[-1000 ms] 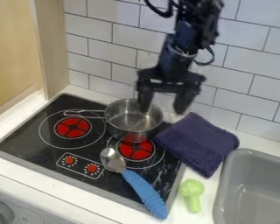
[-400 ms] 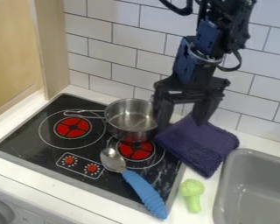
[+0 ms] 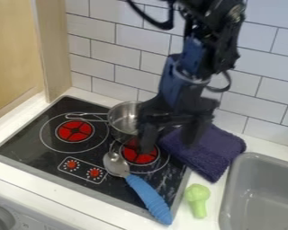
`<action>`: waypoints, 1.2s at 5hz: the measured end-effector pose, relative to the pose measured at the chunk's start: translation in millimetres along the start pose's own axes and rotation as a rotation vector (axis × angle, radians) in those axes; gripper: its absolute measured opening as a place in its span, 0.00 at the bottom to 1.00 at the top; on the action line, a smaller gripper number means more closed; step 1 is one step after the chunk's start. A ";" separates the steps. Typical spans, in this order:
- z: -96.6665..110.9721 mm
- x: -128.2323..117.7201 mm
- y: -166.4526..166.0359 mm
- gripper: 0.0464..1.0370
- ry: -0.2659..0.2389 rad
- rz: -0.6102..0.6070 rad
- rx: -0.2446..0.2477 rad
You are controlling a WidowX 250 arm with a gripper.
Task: Moved the blue spoon to the left side of the cooker
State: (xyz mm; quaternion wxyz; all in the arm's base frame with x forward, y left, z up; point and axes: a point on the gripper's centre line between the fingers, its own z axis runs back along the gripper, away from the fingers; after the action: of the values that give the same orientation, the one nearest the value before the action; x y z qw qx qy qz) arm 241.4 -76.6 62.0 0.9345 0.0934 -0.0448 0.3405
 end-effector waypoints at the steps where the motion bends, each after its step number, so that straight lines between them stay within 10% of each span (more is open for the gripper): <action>1: -3.2 -7.4 18.2 0.96 -0.009 -0.013 -0.011; 3: -30.0 -23.8 33.7 0.96 0.043 0.100 -0.100; 6: -55.8 -23.2 20.3 0.96 0.076 0.255 -0.052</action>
State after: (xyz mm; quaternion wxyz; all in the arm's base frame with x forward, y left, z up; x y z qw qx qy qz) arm 211.7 -64.4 6.9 0.8868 0.0498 -0.0295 0.4585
